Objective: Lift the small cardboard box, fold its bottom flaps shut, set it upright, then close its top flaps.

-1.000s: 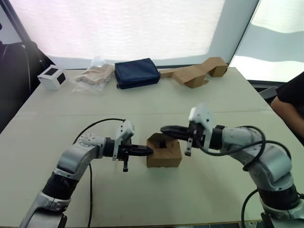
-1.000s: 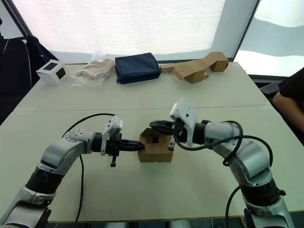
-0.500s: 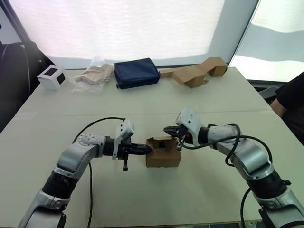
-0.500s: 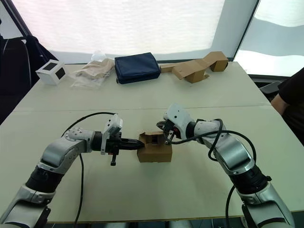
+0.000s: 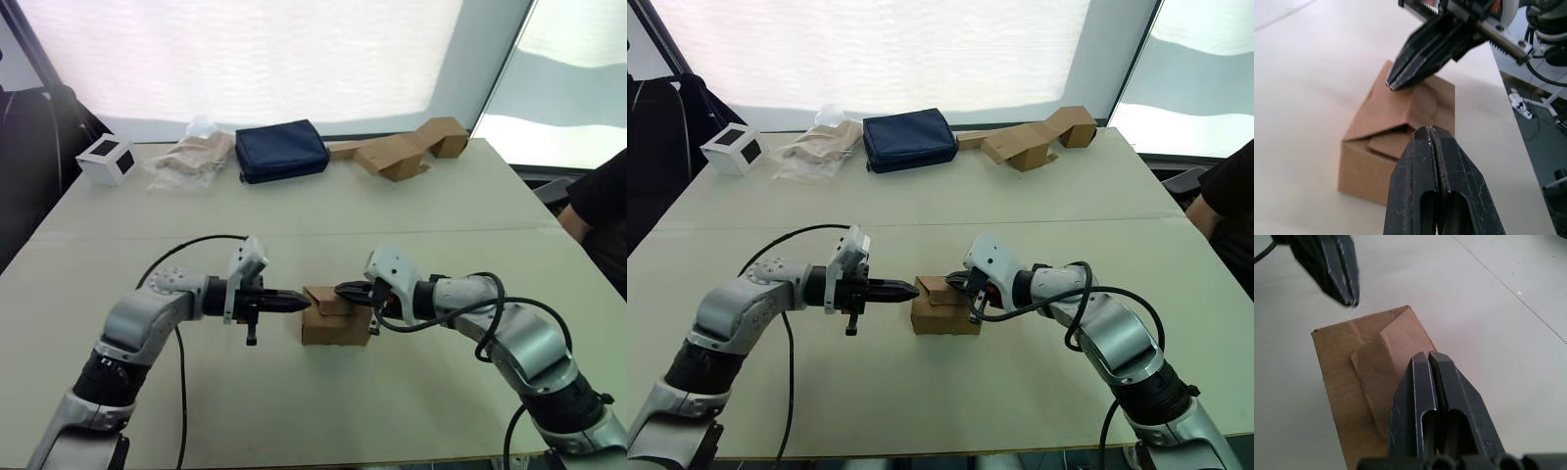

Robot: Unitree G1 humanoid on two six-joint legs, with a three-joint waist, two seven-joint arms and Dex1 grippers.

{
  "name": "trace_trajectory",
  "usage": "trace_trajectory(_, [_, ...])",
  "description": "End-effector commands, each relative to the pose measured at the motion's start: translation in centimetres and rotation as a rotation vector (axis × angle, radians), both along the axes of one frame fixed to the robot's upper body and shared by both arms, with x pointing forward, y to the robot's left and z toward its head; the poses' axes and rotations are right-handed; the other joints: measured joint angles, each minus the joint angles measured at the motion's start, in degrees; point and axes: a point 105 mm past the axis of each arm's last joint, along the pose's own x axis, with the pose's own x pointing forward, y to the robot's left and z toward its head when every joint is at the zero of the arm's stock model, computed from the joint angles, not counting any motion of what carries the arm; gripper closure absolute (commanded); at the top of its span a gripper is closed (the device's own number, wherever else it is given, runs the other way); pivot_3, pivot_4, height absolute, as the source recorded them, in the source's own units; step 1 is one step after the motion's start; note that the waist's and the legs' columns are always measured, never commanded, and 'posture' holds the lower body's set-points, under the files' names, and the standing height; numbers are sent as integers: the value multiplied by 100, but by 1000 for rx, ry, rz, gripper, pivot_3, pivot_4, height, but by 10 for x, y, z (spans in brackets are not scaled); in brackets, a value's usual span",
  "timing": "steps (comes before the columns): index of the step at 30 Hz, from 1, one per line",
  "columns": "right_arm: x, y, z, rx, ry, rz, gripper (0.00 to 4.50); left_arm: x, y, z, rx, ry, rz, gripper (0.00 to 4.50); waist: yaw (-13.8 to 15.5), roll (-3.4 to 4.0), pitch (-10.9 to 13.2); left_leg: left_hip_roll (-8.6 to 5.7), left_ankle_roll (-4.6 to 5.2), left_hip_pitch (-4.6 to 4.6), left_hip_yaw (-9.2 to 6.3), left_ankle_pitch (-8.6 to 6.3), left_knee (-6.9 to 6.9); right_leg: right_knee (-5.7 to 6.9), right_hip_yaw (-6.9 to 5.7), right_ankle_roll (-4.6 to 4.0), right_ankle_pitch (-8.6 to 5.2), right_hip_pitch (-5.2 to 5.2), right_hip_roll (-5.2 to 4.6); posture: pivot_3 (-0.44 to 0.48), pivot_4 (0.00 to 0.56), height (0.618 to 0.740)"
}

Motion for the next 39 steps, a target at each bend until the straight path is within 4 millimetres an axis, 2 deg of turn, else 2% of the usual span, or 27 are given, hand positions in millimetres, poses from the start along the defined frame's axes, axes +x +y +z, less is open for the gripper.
trace_trajectory(1, [-3, 3, 11, 13, -54, 17, 4500, 9, -4, 5, -24, -38, 28, 4489, -2, 0, 0, 0, 0, 0, 1, 0, 0, 0, 0, 0, 0, 0, 0, 0, 150, 740])
trace_trajectory(8, [-6, 4, 17, 29, -65, 17, 4500, 24, -17, -12, 17, -86, 56, 4489, -9, 0, 0, 1, 0, -1, 1, 0, 0, -1, 0, 0, 0, 0, 1, 0, 150, 740])
trace_trajectory(13, [-11, 5, 21, 43, -72, 24, 4500, 23, -22, -18, 36, -102, 29, 4489, -4, 0, 0, 1, 0, -1, 1, 0, 0, -1, 0, 0, 0, 0, 2, 0, 150, 740])
trace_trajectory(17, [-32, 9, 30, 119, -34, 99, 4500, 23, -23, -16, 6, -86, 34, 4489, 7, 0, 0, 1, 1, -2, 1, 0, 0, -3, 1, 0, 0, 0, 0, 0, 150, 740])
trace_trajectory(21, [-38, 6, 17, 66, -13, 102, 4500, 23, -24, -11, -36, -59, 40, 4489, 5, 0, 0, 1, 1, -3, -1, 0, 0, -3, 1, 0, 0, 0, -2, 0, 150, 740])
trace_trajectory(28, [-36, 5, 2, -17, -16, 99, 4500, 21, -26, -10, -44, -51, 38, 4489, -13, 0, 0, 1, 1, -1, -2, 0, 0, -3, 0, 0, 0, 0, 6, 0, 150, 740])
trace_trajectory(39, [-29, 2, -9, -99, -52, 85, 4500, 21, -25, -10, -43, -43, 43, 4489, -1, 0, 0, 1, 1, -1, -2, 0, 0, -3, 0, 0, 0, 0, 6, 0, 150, 740])
